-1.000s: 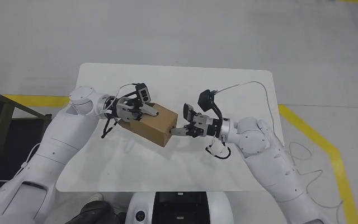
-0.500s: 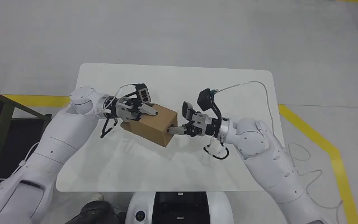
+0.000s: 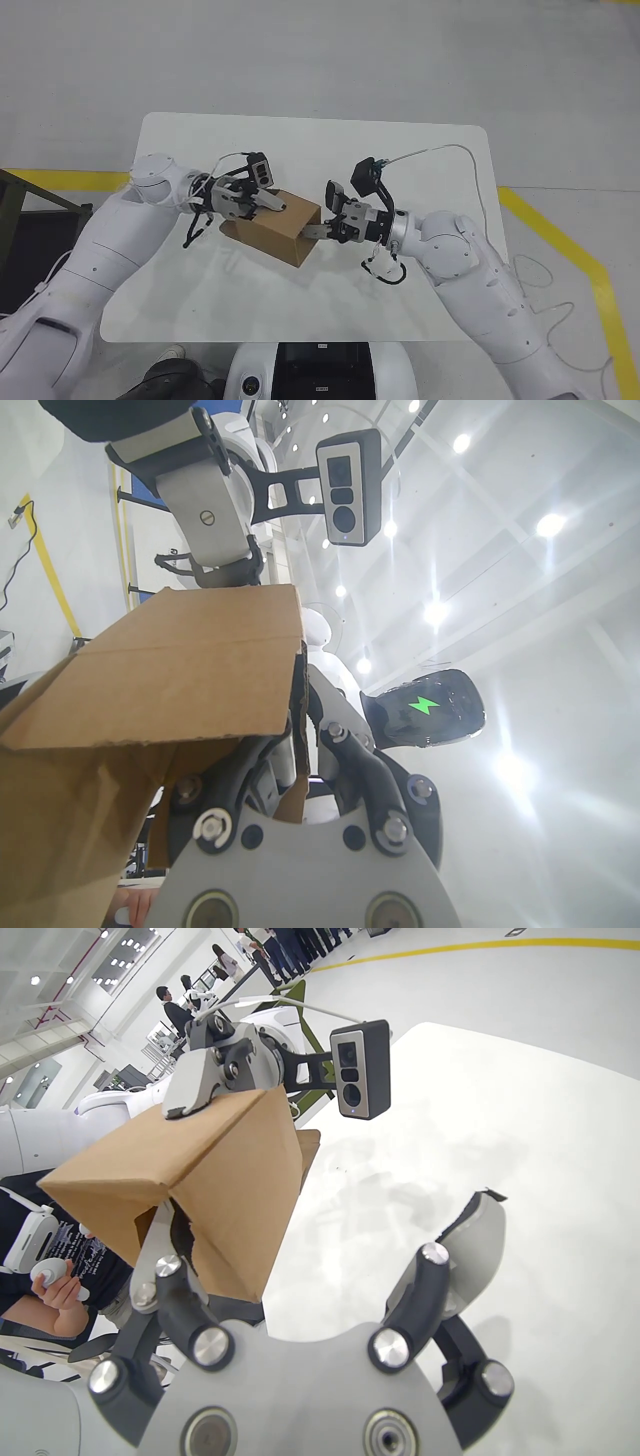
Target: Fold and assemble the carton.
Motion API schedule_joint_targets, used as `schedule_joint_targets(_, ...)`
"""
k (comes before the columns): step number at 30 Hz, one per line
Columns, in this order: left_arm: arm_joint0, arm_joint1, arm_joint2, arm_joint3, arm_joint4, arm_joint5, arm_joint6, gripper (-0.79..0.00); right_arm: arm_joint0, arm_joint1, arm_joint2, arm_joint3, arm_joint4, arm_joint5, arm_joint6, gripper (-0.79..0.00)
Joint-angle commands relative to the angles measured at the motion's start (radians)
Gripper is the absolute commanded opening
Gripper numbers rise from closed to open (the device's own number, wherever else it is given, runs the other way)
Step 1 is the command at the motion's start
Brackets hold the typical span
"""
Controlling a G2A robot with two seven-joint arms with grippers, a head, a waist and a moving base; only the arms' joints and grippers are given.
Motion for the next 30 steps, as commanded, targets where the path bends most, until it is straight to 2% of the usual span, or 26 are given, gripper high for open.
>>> schedule_joint_targets(1, -0.005, 0.001, 0.000, 0.016, -0.006, -0.006, 0.000, -0.785, -0.005, 0.003, 0.011, -0.002, 0.006, -0.005, -0.003, 0.000)
schedule_joint_targets(10, -0.019, 0.008, -0.013, 0.086, 0.065, -0.049, 0.006, -0.785, -0.037, 0.019, 0.068, -0.023, 0.032, -0.015, -0.001, 0.000)
schedule_joint_targets(14, -0.024, 0.010, -0.020, 0.076, 0.181, -0.078, 0.108, -0.785, -0.043, 0.023, 0.079, -0.024, 0.047, -0.017, 0.002, 0.000)
schedule_joint_targets(22, -0.011, 0.028, -0.042, -0.058, 0.441, -0.032, 0.301, -0.785, -0.052, 0.031, 0.094, -0.015, 0.091, -0.032, 0.018, 0.000)
schedule_joint_targets(30, -0.012, 0.050, -0.009, -0.261, 0.805, 0.191, 0.409, -0.785, -0.072, 0.044, 0.141, -0.007, 0.161, -0.053, 0.033, 0.000)
